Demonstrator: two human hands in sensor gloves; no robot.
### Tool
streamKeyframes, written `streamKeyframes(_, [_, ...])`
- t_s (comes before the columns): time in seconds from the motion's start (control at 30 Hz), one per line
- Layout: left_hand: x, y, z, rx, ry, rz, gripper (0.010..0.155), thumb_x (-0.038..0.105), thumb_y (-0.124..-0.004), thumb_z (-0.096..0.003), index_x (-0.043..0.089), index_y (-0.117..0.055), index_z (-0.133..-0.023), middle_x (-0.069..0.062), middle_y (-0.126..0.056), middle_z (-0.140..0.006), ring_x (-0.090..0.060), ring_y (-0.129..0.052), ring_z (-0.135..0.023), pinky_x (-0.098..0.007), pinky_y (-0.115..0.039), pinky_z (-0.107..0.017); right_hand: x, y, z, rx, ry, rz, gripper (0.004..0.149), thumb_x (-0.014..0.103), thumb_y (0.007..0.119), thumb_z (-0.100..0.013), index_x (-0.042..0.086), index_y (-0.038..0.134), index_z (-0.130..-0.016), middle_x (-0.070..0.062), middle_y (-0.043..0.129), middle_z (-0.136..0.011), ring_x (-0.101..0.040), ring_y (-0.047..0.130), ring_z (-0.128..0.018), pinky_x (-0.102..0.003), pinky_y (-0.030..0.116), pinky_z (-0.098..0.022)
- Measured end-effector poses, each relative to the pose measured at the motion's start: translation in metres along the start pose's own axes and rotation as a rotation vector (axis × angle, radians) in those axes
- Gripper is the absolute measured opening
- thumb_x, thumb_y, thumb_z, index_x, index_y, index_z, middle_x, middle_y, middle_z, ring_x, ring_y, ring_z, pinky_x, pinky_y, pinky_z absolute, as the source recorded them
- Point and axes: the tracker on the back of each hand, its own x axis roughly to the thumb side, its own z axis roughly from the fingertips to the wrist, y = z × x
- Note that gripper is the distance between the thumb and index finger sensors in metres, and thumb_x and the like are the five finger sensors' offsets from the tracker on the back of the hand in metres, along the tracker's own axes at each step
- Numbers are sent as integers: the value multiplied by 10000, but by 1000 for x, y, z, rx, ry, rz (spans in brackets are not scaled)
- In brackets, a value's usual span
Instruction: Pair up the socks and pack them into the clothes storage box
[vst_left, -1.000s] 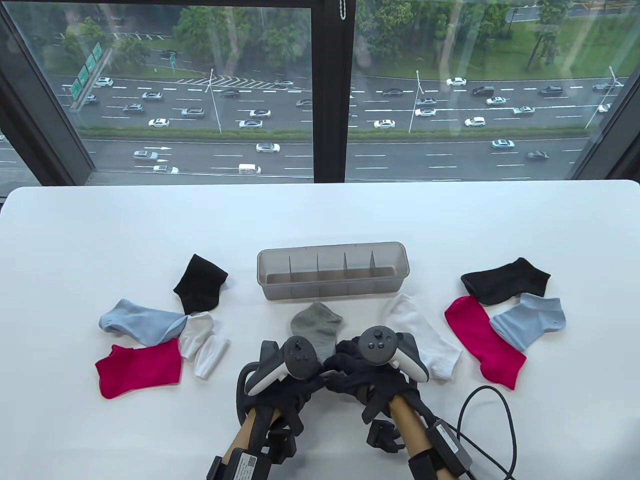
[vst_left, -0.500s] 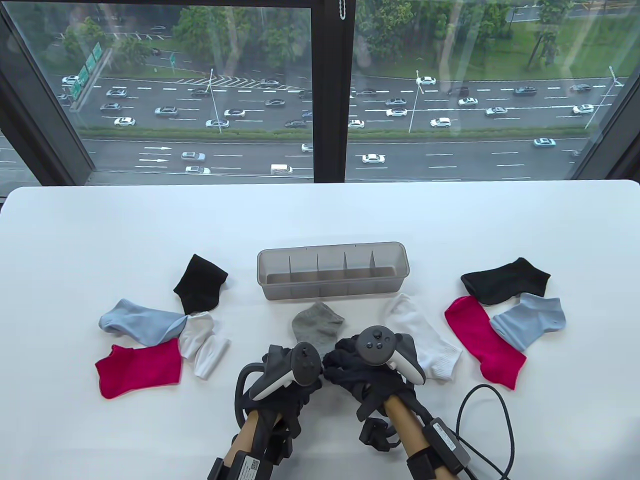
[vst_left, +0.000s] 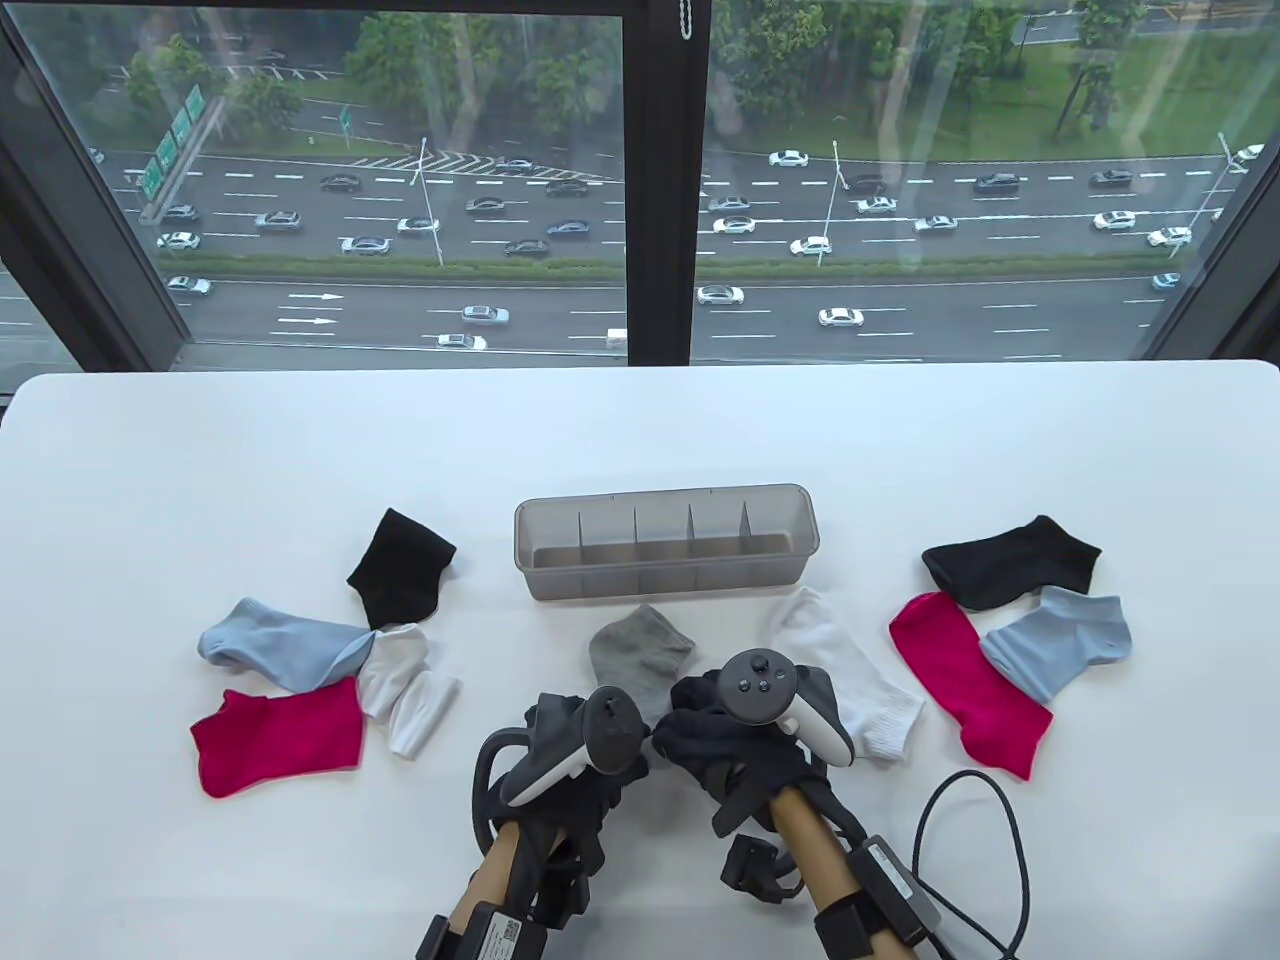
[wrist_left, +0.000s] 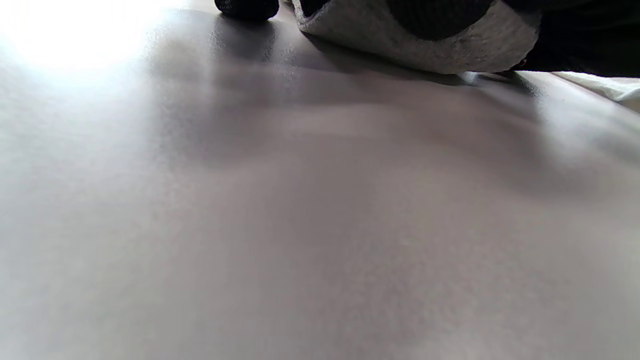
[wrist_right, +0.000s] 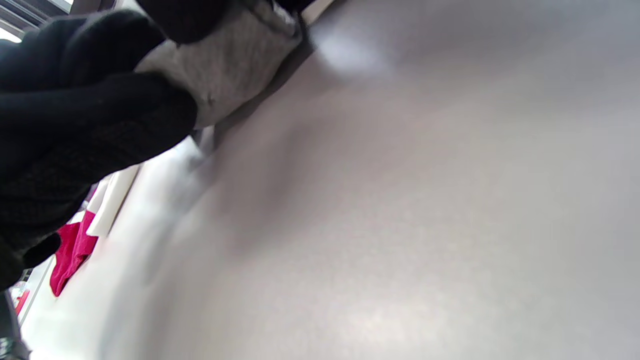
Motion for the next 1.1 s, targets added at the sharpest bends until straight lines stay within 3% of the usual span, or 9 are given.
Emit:
streamKeyframes(0.1, [-1,0,0,-4,-4,4,432,398,-589,-560,300,-664,-973,3,-531,-1189,-406,-472,-1129,-631,-340,-833,-2,1,1,-44,-3,-1,452,426,656,-592,242,638,-1004,-96,243,-1192,-310,27,-1086,-496,19,-799])
streamKeyframes(0.17, [1,-1,0,-3,-14,-7,445,397,-566,-561,275,-651,-980,-15,-522,-1195,-422,-469,-1127,-635,-336,-832,-1,0,0,-6,14,-19,383,406,640,-609,222,707,-938,-92,212,-1190,-303,-6,-1079,-491,-6,-792])
streamKeyframes(0.37, [5,-1,0,-21,-11,-44,633,457,-680,-527,331,-307,-1023,-50,-488,-1210,-445,-455,-1128,-638,-325,-832,-1,-1,-2,-12,34,-74,359,390,598,-632,163,748,-866,-90,218,-1186,-294,-16,-1073,-486,-19,-783])
streamKeyframes(0.5, [1,0,0,72,-18,-35,424,445,-653,-534,341,-620,-943,-20,-626,-1161,-429,-576,-1093,-636,-391,-828,-2,-1,-1,-41,28,-86,368,405,614,-624,169,756,-867,-92,251,-1185,-291,13,-1081,-482,-5,-790])
streamKeyframes(0.57, [-1,0,0,75,-12,-33,411,441,-646,-534,342,-666,-932,15,-634,-1158,-397,-583,-1096,-633,-391,-829,-4,0,1,-68,-2,-82,454,452,644,-587,226,649,-981,-110,275,-1187,-308,37,-1087,-489,12,-796])
streamKeyframes(0.7, [-2,0,0,78,-4,-33,419,437,-601,-541,321,-687,-935,32,-639,-1156,-378,-588,-1098,-630,-393,-828,-6,-2,1,100,-32,-53,566,434,743,-550,313,528,-1060,-109,119,-1200,-304,-81,-1060,-482,-68,-770])
streamKeyframes(0.8, [-2,0,0,67,-13,-28,442,434,-552,-550,281,-645,-954,12,-620,-1169,-391,-570,-1103,-634,-381,-827,-6,-2,0,-4,-43,-8,440,430,696,-548,295,673,-967,-110,216,-1202,-321,10,-1079,-498,7,-789])
streamKeyframes(0.97, [-2,0,1,49,-1,-32,620,456,-669,-532,329,-328,-1035,-21,-593,-1171,-385,-550,-1113,-627,-368,-833,-4,0,-2,54,-24,-54,419,417,622,-578,258,680,-960,-99,158,-1196,-308,-66,-1061,-493,-62,-763])
streamKeyframes(1.1, [-2,0,1,95,-19,-22,451,442,-664,-530,340,-632,-968,4,-674,-1133,-408,-603,-1092,-635,-393,-828,-5,0,-2,46,-22,-93,425,411,563,-601,183,712,-928,-96,169,-1194,-299,-67,-1062,-485,-70,-760])
